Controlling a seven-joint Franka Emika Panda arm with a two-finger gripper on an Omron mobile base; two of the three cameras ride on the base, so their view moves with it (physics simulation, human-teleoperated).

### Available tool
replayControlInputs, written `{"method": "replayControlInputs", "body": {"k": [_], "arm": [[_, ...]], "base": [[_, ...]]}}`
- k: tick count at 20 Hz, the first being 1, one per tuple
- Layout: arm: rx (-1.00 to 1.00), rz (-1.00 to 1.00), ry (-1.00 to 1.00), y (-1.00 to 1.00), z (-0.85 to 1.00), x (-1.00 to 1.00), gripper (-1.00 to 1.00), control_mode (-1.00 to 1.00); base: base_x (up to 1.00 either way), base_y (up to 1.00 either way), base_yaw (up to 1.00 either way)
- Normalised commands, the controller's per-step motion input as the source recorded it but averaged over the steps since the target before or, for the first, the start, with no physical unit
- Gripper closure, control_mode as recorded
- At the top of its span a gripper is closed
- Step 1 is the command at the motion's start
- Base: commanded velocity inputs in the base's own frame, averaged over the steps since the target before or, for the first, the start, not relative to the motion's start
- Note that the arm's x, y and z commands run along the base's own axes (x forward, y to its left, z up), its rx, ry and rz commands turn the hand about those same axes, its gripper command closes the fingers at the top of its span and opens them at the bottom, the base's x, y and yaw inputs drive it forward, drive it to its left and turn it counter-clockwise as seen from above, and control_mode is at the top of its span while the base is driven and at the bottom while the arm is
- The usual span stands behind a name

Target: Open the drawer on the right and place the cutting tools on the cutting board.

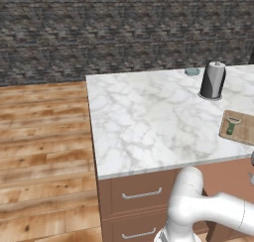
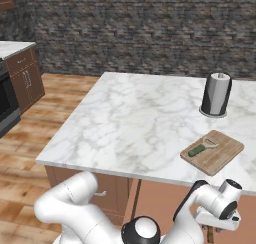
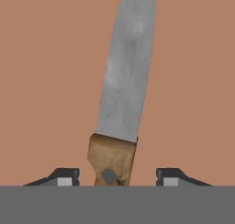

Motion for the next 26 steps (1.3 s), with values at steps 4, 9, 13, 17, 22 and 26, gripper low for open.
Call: {"method": "replayControlInputs", "body": {"k": [4, 9, 13, 17, 22, 26], "arm": [[0.00, 0.00, 0.00, 0.00, 0.00, 0.00, 1.00, -1.00], [0.00, 0.00, 0.00, 0.00, 0.17, 0.00, 1.00, -1.00], [0.00, 0.00, 0.00, 0.00, 0.53, 0.00, 1.00, -1.00], [0.00, 0.00, 0.00, 0.00, 0.49, -0.12, 1.00, -1.00], [0.00, 0.00, 0.00, 0.09, 0.43, -0.31, 1.00, -1.00], [0.00, 0.00, 0.00, 0.12, 0.45, -0.38, 1.00, -1.00]], "base": [[0.00, 0.00, 0.00], [0.00, 0.00, 0.00], [0.00, 0.00, 0.00], [0.00, 0.00, 0.00], [0.00, 0.00, 0.00], [0.00, 0.00, 0.00]]}}
